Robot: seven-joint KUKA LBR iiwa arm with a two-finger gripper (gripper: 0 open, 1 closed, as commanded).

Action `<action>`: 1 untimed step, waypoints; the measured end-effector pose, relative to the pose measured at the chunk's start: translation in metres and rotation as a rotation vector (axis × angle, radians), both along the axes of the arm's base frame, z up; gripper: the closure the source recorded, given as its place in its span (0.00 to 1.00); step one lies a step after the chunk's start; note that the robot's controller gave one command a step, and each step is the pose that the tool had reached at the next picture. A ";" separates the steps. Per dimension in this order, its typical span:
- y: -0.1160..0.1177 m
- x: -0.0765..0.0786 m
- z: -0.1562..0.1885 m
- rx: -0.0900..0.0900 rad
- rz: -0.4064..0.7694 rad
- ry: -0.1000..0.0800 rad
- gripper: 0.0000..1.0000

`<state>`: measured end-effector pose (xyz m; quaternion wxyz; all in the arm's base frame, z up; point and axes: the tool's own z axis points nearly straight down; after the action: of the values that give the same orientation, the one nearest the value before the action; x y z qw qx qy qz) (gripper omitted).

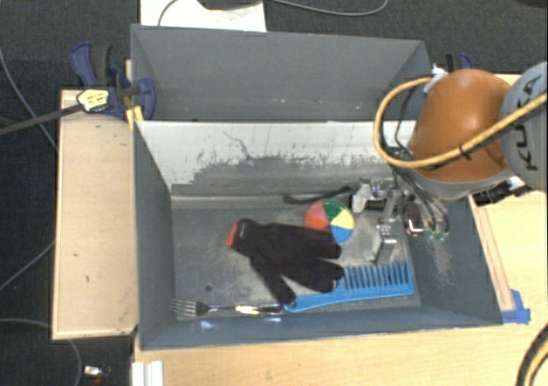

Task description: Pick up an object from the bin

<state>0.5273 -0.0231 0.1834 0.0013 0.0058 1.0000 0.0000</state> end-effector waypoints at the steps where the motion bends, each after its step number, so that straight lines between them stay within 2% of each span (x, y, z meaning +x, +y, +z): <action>1: 0.015 -0.003 -0.036 0.001 -0.194 -0.005 0.00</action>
Offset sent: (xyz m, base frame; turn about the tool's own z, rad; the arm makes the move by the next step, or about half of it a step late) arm -0.0092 0.0297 -0.0839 0.2076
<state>0.5238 -0.0077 0.1478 0.0036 0.1025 0.9947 0.0003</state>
